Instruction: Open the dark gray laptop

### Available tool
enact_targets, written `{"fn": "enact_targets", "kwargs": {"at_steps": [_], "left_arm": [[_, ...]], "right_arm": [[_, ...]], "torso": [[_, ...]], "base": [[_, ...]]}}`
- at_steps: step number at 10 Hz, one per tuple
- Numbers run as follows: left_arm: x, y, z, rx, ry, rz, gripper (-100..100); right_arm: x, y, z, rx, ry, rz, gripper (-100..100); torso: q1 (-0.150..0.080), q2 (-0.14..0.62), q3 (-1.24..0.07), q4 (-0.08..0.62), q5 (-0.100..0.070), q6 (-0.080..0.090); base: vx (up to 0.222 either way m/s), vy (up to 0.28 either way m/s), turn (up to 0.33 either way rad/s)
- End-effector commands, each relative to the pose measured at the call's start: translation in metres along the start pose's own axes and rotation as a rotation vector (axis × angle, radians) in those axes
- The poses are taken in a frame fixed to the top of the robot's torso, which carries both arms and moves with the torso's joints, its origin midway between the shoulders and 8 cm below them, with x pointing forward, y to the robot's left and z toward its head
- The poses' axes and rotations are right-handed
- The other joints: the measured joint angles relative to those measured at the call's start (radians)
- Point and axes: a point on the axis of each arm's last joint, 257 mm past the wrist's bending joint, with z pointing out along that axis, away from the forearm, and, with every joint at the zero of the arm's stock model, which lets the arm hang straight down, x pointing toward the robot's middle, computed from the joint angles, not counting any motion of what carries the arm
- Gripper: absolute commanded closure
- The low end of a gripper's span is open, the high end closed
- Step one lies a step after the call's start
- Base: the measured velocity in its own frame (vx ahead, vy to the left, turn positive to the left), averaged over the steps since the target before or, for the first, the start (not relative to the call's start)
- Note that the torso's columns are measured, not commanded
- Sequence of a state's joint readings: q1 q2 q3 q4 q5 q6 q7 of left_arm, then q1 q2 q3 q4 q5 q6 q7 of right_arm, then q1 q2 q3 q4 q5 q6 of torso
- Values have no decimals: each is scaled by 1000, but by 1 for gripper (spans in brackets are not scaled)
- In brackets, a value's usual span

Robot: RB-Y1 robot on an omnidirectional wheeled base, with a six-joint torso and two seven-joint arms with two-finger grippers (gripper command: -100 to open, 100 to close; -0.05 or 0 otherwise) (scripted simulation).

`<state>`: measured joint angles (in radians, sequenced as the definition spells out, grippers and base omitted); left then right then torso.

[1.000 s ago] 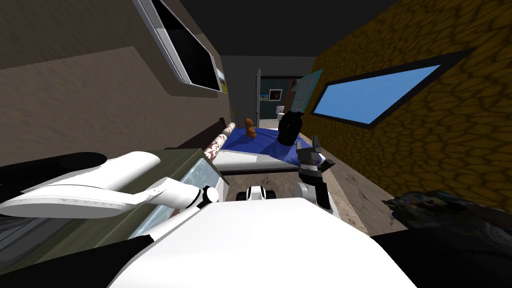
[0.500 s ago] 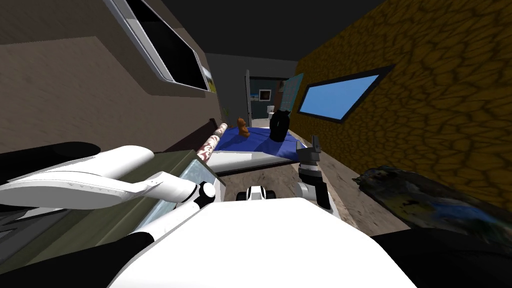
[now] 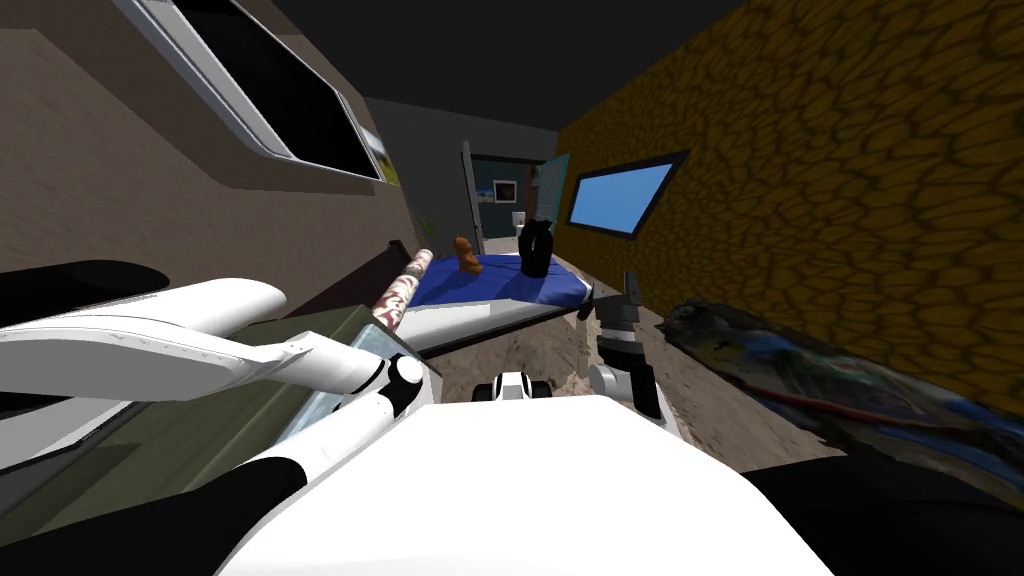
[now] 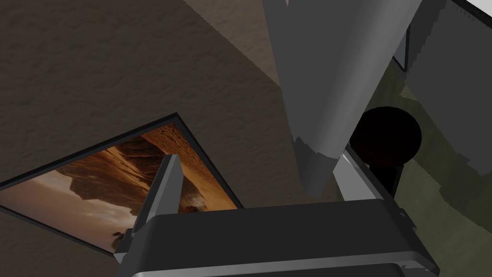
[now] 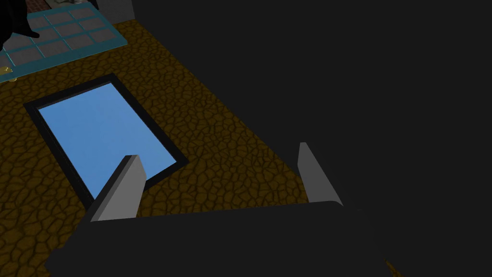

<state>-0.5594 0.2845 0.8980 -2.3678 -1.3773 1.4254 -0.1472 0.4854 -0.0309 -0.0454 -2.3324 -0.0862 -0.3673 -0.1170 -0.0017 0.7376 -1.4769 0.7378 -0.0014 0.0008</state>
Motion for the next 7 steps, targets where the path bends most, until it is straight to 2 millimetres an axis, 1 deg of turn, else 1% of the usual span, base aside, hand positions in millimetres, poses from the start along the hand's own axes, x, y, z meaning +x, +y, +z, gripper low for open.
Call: {"fn": "enact_targets", "kwargs": {"at_steps": [1,2,7], "left_arm": [[-5,-2,0,-8,-21,-3,-100],[-5,-2,0,-10,-23,-3,0],[-5,-2,0,-10,-23,-3,0]], "right_arm": [[0,0,0,0,0,0,0],[0,0,0,0,0,0,0],[0,0,0,0,0,0,0]], "torso": [[0,-1,0,0,0,-2],[1,-3,-1,-1,1,-2],[2,1,1,0,1,-1]], "base": [[-43,-9,-5],[-11,-2,1],[-1,0,0]]}}
